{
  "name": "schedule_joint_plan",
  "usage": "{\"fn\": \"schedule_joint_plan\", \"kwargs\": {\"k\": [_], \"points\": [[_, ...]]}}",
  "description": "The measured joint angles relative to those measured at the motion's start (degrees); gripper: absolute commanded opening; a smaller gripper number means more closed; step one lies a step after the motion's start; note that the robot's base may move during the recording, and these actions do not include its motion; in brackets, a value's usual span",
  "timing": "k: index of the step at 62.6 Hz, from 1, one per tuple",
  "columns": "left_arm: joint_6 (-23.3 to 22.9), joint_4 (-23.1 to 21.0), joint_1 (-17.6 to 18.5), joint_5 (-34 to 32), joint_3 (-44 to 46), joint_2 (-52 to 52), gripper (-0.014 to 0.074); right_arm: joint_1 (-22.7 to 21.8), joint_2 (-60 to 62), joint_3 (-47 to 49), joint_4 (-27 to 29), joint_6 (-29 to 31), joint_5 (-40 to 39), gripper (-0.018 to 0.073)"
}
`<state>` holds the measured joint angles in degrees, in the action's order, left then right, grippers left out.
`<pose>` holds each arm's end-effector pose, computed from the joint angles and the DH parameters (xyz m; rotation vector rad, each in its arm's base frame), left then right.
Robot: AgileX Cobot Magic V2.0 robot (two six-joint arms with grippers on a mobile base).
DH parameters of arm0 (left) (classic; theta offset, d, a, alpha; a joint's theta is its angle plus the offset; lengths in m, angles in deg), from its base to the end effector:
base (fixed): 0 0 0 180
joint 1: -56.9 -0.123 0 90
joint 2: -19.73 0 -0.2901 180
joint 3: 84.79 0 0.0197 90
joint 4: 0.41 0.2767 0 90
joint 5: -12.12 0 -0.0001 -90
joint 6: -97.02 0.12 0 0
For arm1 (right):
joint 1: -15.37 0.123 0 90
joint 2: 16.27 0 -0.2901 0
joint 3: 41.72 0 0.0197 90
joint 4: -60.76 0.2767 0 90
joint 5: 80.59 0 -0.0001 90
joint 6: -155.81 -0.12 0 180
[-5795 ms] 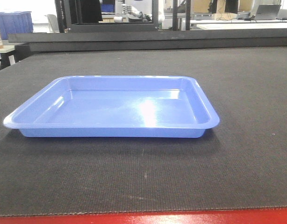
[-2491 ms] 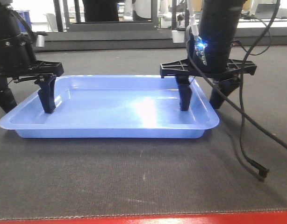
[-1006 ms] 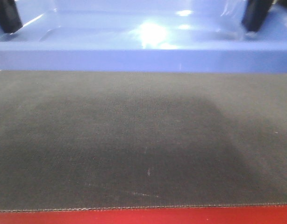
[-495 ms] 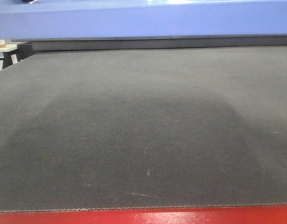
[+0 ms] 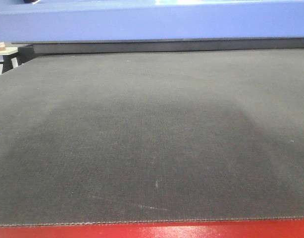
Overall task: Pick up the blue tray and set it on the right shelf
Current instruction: 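Hold the tray with both grippers while driving to the shelving rack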
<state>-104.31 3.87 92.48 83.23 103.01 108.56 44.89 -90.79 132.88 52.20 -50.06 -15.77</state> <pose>0.2654 -0.1794 0.3698 0.3399 2.6478 -0.2255 0.2347 0.1143 0.3735 -0.1063 2.5184 0.1985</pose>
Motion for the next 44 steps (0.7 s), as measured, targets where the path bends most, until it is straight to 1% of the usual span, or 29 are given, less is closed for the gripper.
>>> {"fn": "schedule_joint_plan", "kwargs": {"k": [44], "points": [[0.0, 0.0, 0.0, 0.2, 0.0, 0.0, -0.0048, 0.0, 0.0, 0.0, 0.0, 0.0, 0.0, 0.0056]]}}
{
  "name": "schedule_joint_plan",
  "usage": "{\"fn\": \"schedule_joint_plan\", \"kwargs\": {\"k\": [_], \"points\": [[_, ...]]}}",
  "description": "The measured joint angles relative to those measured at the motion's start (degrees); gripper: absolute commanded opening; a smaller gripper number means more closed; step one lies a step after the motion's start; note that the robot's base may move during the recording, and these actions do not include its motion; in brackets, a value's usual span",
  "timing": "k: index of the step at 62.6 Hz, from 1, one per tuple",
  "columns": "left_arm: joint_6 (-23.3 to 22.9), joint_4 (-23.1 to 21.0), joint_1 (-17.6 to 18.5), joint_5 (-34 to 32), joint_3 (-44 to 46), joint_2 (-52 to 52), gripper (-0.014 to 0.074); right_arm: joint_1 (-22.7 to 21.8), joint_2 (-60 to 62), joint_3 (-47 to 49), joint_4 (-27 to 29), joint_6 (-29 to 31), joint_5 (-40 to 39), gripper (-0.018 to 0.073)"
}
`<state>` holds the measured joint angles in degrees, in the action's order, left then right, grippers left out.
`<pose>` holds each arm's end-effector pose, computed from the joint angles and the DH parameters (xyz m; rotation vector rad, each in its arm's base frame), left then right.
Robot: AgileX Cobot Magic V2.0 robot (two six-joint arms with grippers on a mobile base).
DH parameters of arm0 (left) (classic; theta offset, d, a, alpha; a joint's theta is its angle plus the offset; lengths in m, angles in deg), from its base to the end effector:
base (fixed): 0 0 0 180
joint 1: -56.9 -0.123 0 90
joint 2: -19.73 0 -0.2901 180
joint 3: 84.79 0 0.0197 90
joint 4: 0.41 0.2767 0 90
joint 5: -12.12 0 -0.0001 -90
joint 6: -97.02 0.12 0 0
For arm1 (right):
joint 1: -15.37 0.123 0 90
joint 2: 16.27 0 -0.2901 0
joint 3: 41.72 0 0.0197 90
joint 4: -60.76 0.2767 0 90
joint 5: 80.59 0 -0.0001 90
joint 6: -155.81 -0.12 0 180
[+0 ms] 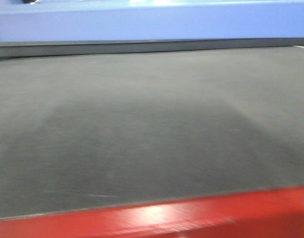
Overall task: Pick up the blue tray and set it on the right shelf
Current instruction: 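Hold the tray with both grippers while driving to the shelving rack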
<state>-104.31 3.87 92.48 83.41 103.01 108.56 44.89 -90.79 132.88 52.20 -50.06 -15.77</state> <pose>0.2651 -0.1792 0.3696 0.3401 2.6507 -0.2236 0.2347 0.1143 0.3735 -0.1063 2.5184 0.1985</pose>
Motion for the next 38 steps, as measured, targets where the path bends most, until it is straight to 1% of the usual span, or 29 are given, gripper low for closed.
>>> {"fn": "schedule_joint_plan", "kwargs": {"k": [38], "points": [[0.0, -0.3, 0.0, 0.0, 0.0, 0.0, -0.0048, 0.0, 0.0, 0.0, 0.0, 0.1, 0.0, 0.0056]]}}
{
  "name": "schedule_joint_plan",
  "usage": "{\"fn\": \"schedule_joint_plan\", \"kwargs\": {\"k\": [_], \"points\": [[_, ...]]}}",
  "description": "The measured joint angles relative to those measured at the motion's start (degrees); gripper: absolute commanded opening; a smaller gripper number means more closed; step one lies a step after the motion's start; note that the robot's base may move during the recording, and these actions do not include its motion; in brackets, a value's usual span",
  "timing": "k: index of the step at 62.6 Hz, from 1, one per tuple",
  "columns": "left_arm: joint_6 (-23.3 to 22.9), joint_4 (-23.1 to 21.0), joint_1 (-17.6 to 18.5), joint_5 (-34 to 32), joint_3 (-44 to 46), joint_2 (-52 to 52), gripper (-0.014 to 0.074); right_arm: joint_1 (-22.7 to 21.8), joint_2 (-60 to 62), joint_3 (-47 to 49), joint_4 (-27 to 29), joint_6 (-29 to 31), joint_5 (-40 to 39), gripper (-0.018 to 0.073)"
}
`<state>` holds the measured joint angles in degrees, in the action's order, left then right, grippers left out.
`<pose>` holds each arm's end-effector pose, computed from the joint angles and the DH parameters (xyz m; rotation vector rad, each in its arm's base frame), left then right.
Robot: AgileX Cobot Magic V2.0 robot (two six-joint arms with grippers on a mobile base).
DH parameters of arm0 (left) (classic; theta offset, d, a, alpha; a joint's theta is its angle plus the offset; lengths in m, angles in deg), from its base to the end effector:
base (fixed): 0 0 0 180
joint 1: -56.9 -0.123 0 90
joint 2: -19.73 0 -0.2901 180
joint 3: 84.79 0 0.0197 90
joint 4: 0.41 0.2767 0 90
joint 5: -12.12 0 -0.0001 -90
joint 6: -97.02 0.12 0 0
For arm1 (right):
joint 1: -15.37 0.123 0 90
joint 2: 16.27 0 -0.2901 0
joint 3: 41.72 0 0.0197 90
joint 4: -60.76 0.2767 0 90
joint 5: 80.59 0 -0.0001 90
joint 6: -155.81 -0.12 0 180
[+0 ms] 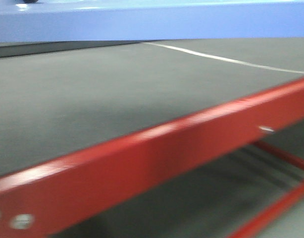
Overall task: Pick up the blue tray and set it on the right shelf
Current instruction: 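Hold the tray with both grippers while driving to the shelving rack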
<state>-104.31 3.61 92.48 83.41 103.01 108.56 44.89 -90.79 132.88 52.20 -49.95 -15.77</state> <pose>0.2648 -0.1797 0.3696 0.3398 2.6525 -0.2292 0.2347 0.1143 0.3735 -0.1087 2.5182 0.1978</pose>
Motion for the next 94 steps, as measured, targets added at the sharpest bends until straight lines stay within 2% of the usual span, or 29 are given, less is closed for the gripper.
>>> {"fn": "schedule_joint_plan", "kwargs": {"k": [94], "points": [[0.0, -0.1, 0.0, 0.0, 0.0, 0.0, -0.0048, 0.0, 0.0, 0.0, -0.1, 0.0, 0.3, 0.0056]]}}
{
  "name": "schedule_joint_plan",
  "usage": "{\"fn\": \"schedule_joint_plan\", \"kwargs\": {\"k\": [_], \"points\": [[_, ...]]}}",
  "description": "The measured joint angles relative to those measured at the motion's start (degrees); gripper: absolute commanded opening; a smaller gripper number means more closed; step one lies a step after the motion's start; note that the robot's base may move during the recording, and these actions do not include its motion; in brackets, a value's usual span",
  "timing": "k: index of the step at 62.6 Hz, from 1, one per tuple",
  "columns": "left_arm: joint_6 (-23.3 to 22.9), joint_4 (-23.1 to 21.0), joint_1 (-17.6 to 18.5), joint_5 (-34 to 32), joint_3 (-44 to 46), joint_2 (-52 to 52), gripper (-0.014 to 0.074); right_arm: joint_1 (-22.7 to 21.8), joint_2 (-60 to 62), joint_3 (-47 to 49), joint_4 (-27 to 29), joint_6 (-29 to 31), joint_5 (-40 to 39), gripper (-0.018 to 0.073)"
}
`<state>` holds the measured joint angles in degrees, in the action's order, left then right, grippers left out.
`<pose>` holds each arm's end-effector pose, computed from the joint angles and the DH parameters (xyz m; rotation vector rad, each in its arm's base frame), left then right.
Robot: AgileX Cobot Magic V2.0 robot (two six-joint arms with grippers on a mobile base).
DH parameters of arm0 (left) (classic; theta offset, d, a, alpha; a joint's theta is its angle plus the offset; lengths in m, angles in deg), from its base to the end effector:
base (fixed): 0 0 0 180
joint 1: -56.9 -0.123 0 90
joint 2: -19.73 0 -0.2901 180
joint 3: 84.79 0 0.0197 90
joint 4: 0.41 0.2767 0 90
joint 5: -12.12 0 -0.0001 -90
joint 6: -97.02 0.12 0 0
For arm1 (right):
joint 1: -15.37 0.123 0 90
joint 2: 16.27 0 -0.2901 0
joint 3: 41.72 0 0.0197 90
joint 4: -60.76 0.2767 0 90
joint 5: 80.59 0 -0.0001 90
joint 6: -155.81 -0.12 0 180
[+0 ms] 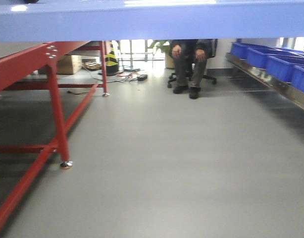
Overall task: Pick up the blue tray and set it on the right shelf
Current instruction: 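Hold the tray with both grippers while driving to the shelving rack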
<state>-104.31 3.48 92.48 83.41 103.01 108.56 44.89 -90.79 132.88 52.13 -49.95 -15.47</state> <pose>0.2647 -0.1799 0.3696 0.3397 2.6533 -0.2320 0.2343 0.1139 0.3732 -0.1085 2.5226 0.1934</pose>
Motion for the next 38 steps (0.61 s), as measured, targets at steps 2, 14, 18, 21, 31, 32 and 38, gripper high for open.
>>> {"fn": "schedule_joint_plan", "kwargs": {"k": [2, 14, 18, 21, 31, 32, 38], "points": [[0.0, 0.0, 0.0, 0.0, 0.0, 0.0, -0.0048, 0.0, 0.0, 0.0, 0.0, 0.0, 0.0, 0.0056], [0.0, -0.1, 0.0, 0.0, 0.0, 0.0, -0.0048, 0.0, 0.1, 0.0, 0.0, 0.0, 0.1, 0.0056], [0.0, -0.1, 0.0, 0.0, 0.0, 0.0, -0.0048, 0.0, 0.1, 0.0, 0.0, 0.0, 0.1, 0.0056], [0.0, -0.1, 0.0, 0.0, 0.0, 0.0, -0.0048, 0.0, 0.1, 0.0, 0.0, 0.0, 0.1, 0.0056], [0.0, -0.1, 0.0, 0.1, 0.0, 0.0, -0.0048, 0.0, 0.1, 0.0, 0.0, 0.0, 0.1, 0.0056], [0.0, -0.1, 0.0, 0.2, 0.0, 0.0, -0.0048, 0.0, 0.1, 0.0, 0.0, 0.0, 0.1, 0.0056], [0.0, -0.1, 0.0, 0.2, 0.0, 0.0, -0.0048, 0.0, 0.1, 0.0, 0.0, 0.0, 0.1, 0.0056]]}}
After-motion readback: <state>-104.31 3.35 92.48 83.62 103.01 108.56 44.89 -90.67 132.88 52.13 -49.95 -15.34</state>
